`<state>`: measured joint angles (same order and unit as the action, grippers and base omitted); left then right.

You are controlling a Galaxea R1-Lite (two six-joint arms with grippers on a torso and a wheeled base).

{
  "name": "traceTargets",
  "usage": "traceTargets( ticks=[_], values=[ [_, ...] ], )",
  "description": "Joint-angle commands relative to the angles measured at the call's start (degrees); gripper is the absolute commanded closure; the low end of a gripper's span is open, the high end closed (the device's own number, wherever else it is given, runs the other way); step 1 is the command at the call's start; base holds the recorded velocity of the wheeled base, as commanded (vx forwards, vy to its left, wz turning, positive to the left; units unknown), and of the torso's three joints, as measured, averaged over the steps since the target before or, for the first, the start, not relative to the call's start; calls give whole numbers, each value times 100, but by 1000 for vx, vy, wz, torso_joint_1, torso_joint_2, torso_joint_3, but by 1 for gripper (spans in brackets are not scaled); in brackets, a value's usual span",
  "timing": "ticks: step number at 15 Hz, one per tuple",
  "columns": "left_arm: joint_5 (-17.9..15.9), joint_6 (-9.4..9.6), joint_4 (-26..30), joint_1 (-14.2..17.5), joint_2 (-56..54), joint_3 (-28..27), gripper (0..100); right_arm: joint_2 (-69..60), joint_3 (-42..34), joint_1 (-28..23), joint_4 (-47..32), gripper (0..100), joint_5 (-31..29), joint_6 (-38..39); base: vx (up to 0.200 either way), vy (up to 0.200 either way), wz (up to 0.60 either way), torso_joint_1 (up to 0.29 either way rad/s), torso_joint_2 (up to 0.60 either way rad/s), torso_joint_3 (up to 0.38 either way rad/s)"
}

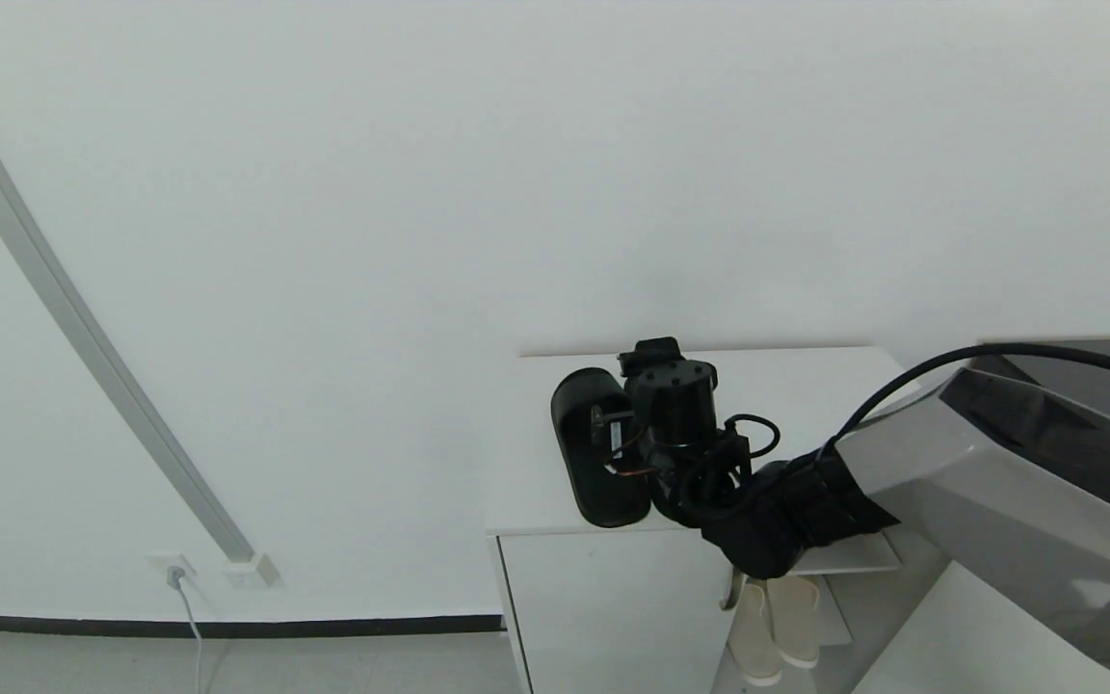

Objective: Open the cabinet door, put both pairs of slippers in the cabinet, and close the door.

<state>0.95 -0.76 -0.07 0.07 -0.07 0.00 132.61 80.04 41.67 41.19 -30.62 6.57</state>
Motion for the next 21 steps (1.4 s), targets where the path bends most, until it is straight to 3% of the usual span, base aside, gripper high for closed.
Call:
traceTargets(
  ticks=[1, 10, 11, 21],
  values=[
    [2, -4, -1, 1, 7, 0, 100, 248, 310, -27, -103, 0, -5, 2, 0, 0, 0, 0, 0, 0],
    [10, -12, -1, 1, 7, 0, 100, 485, 670, -141, -138, 0, -5, -7, 0, 0, 0, 0, 0, 0],
    [10, -4, -1, 1, 7, 0, 100, 494, 679, -141, -138, 100, -5, -7, 0, 0, 0, 0, 0, 0],
    [10, -12, -1, 1, 7, 0, 100, 178, 354, -89, -94, 100, -23, -7, 0, 0, 0, 0, 0, 0]
  ],
)
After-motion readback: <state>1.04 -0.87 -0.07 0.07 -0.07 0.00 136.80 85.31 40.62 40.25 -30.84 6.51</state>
